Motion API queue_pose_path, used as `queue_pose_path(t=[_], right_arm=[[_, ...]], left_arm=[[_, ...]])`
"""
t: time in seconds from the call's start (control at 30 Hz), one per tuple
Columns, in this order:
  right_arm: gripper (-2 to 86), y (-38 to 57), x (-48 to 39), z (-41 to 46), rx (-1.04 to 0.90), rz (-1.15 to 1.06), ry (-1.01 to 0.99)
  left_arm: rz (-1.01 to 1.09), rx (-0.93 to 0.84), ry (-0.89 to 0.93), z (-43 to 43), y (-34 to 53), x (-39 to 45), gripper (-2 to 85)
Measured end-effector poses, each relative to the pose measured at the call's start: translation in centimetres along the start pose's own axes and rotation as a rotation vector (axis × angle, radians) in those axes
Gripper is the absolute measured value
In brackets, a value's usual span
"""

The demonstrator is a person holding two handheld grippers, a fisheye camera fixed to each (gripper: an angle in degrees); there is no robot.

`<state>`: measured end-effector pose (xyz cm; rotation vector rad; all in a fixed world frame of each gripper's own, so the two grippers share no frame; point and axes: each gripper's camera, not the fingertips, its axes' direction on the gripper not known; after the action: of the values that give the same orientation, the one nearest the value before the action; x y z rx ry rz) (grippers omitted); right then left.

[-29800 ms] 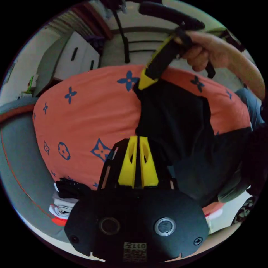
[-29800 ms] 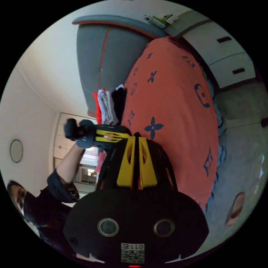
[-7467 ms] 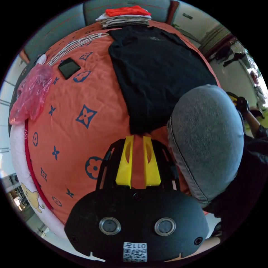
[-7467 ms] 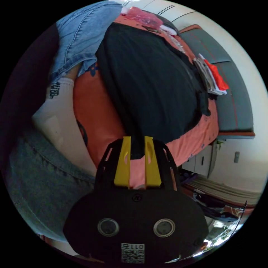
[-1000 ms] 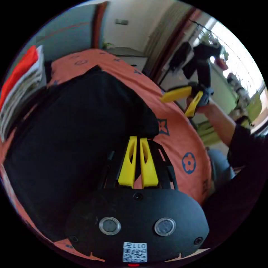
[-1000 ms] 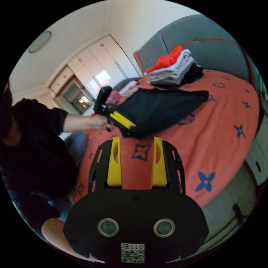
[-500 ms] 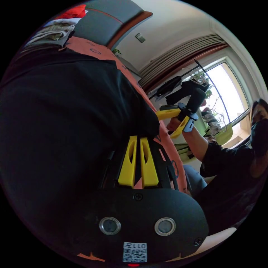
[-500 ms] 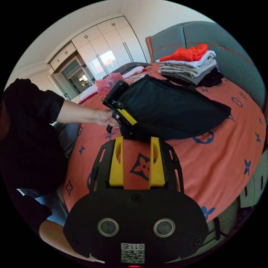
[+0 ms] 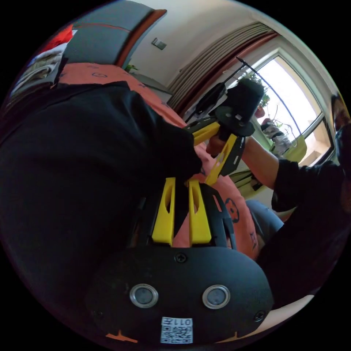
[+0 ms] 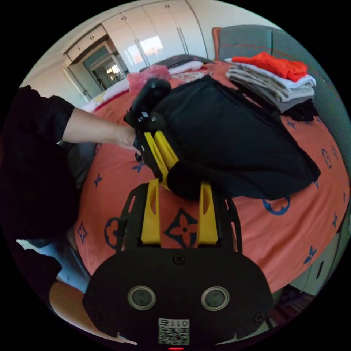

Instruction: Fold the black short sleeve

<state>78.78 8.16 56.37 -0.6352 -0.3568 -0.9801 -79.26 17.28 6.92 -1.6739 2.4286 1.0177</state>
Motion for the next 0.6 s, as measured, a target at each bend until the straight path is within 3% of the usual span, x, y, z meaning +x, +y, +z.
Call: queue_pose_path(t=[0.17,0.3,0.6], right_arm=[[3.7,1.2,1.1,-1.7,0.031,-0.006,-0.129],[1.9,2.6,0.8,-2.4,-0.014,0.000,-0.147],[1.0,8.2,-2.0,-4.6,0.098,0.189,-0.248]], left_arm=[[0.030,-0.009,-0.005,-0.1,1.6,0.1,3.1],[0.013,-0.006,0.028,-0.3,2.8,-0.4,3.4],[0.002,-0.023,0.042,-0.7,6.1,-0.3,3.9]])
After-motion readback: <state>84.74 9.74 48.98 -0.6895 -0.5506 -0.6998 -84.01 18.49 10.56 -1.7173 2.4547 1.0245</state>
